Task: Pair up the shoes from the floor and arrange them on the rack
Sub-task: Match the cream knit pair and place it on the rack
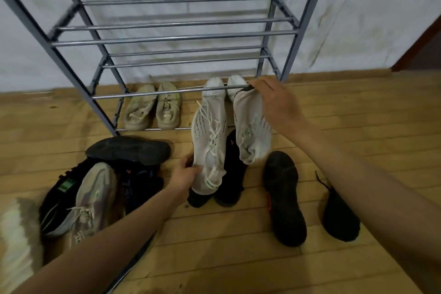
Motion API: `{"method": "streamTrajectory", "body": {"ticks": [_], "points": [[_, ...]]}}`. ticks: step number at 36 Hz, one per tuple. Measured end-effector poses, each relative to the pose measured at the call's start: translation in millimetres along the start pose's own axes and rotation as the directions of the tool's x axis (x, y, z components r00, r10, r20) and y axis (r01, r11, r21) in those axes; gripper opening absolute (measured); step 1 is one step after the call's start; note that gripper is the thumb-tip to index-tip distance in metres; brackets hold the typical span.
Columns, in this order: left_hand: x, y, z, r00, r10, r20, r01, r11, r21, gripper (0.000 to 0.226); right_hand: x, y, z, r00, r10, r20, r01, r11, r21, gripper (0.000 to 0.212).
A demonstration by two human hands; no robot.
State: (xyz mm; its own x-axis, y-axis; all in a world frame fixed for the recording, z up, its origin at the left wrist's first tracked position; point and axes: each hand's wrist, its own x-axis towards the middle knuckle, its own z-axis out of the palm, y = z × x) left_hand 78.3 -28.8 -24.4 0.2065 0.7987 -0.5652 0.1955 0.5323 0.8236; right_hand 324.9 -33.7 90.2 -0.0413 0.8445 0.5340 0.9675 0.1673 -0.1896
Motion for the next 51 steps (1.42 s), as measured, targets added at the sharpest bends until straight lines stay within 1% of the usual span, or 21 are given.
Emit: {"method": "streamTrajectory", "body": {"ticks": [2, 4, 8, 10, 13, 17, 19, 21, 23, 25, 26, 28, 30, 32, 35, 38, 40, 42, 44, 49, 51], "points": [[-1, -8, -8, 0.999, -0.007, -0.037, 0.006, 1.0, -0.026, 0.045, 5, 0, 6, 0.979, 0.169, 0.118, -0.18, 0.979, 0.092, 0.045], [-1, -16, -18, 0.998, -0.036, -0.052, 0.033, 0.998, -0.054, 0.044, 6, 1, 17, 0.927, 0.283, 0.247, -0.317, 0.942, 0.109, 0.045], [2, -30, -37, 0.996, -0.073, -0.059, 0.072, 0.997, -0.032, 0.047, -12, 2, 51, 0.758, 0.371, 0.536, -0.506, 0.853, 0.125, 0.041], [4, -37, -42, 0.994, -0.095, -0.062, 0.095, 0.995, -0.003, 0.048, -24, 3, 69, 0.683, 0.395, 0.615, -0.564, 0.82, 0.099, 0.039], [7, -45, -42, 0.991, -0.127, -0.033, 0.127, 0.992, 0.024, 0.044, -34, 2, 91, 0.639, 0.421, 0.644, -0.609, 0.789, 0.089, 0.04], [12, -53, -33, 0.994, -0.111, -0.002, 0.111, 0.989, 0.099, 0.042, -31, -2, 108, 0.666, 0.445, 0.598, -0.641, 0.752, 0.153, 0.04], [15, -55, -29, 0.995, -0.096, -0.025, 0.099, 0.983, 0.157, 0.044, -30, -5, 115, 0.655, 0.484, 0.581, -0.675, 0.72, 0.162, 0.04], [17, -57, -28, 0.996, -0.078, -0.053, 0.088, 0.975, 0.202, 0.045, -32, -6, 120, 0.611, 0.508, 0.607, -0.698, 0.708, 0.111, 0.04], [20, -57, -30, 0.995, -0.063, -0.08, 0.081, 0.967, 0.241, 0.044, -39, -9, 123, 0.532, 0.508, 0.677, -0.725, 0.687, 0.054, 0.05], [22, -56, -33, 0.993, -0.066, -0.096, 0.088, 0.967, 0.238, 0.034, -50, -12, 124, 0.444, 0.499, 0.744, -0.734, 0.679, -0.018, 0.061], [22, -56, -35, 0.993, -0.069, -0.099, 0.091, 0.967, 0.237, 0.028, -56, -15, 124, 0.409, 0.496, 0.766, -0.726, 0.685, -0.057, 0.066], [22, -54, -38, 0.994, -0.068, -0.09, 0.089, 0.962, 0.256, 0.029, -70, -21, 123, 0.366, 0.506, 0.781, -0.71, 0.694, -0.117, 0.074], [19, -56, -39, 0.994, -0.1, -0.04, 0.106, 0.971, 0.213, 0.041, -84, -27, 122, 0.347, 0.543, 0.765, -0.73, 0.668, -0.143, 0.08], [14, -60, -38, 0.99, -0.142, -0.001, 0.14, 0.978, 0.158, 0.062, -98, -32, 120, 0.32, 0.589, 0.742, -0.798, 0.59, -0.124, 0.087], [5, -69, -32, 0.992, -0.129, 0.012, 0.12, 0.949, 0.29, 0.105, -113, -37, 111, 0.281, 0.621, 0.731, -0.851, 0.514, -0.109, 0.099], [0, -75, -23, 0.992, -0.124, 0.004, 0.111, 0.897, 0.429, 0.13, -128, -40, 98, 0.242, 0.574, 0.782, -0.842, 0.524, -0.124, 0.12], [-1, -78, -18, 0.993, -0.115, -0.014, 0.108, 0.878, 0.466, 0.134, -140, -41, 92, 0.234, 0.526, 0.818, -0.8, 0.582, -0.145, 0.132], [-2, -81, -15, 0.996, -0.084, -0.024, 0.086, 0.877, 0.474, 0.132, -152, -43, 88, 0.243, 0.507, 0.827, -0.741, 0.647, -0.179, 0.133], [-3, -83, -13, 0.998, -0.049, -0.032, 0.058, 0.882, 0.468, 0.129, -164, -44, 86, 0.255, 0.505, 0.824, -0.704, 0.682, -0.2, 0.13], [-5, -85, -9, 0.998, 0.005, -0.07, 0.028, 0.888, 0.46, 0.124, -179, -42, 83, 0.319, 0.537, 0.781, -0.686, 0.699, -0.201, 0.115], [-6, -85, -7, 0.997, 0.022, -0.08, 0.017, 0.885, 0.464, 0.124, -180, -43, 85, 0.327, 0.56, 0.761, -0.685, 0.695, -0.217, 0.109]]}}
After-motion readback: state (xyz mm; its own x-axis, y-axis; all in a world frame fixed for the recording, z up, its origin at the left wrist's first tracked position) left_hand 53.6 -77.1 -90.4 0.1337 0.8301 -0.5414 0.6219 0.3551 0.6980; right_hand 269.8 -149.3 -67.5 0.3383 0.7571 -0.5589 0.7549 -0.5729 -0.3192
